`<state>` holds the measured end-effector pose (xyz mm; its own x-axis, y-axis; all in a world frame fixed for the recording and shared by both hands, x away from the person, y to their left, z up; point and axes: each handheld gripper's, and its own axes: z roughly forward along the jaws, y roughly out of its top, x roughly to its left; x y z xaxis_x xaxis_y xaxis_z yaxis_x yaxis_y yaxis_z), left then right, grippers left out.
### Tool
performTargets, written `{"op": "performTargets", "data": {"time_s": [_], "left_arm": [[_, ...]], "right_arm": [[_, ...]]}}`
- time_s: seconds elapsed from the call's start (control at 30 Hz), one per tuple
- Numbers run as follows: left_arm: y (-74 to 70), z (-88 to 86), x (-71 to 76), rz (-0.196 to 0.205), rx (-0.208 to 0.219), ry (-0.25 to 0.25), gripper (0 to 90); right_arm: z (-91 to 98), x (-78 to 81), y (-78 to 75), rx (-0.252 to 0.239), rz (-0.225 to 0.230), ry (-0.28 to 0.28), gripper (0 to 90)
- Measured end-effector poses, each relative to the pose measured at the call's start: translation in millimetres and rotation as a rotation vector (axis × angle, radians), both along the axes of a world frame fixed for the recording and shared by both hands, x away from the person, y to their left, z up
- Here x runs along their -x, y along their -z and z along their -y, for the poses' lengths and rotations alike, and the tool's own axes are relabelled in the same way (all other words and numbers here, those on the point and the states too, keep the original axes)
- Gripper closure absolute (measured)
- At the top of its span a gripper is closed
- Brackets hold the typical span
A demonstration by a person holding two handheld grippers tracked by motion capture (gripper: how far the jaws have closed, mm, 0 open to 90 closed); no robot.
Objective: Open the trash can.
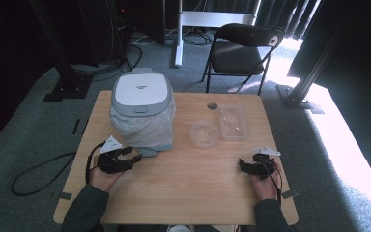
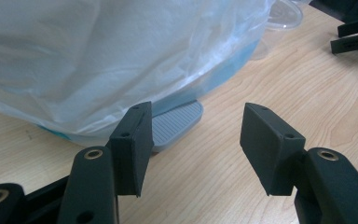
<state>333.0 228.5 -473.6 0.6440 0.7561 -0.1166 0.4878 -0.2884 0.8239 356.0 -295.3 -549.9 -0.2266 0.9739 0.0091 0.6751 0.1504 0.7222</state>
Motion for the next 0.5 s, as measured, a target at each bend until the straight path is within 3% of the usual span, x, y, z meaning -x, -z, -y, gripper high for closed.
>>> {"op": "performTargets", "data": {"time_s": [0.5], "left_arm": [[-22.8, -4.8, -1.9, 0.015, 0.041, 0.021, 46.6]], "right_arm": [[0.1, 0.0, 0.0, 0.001, 0.000, -0.001, 12.0]]}}
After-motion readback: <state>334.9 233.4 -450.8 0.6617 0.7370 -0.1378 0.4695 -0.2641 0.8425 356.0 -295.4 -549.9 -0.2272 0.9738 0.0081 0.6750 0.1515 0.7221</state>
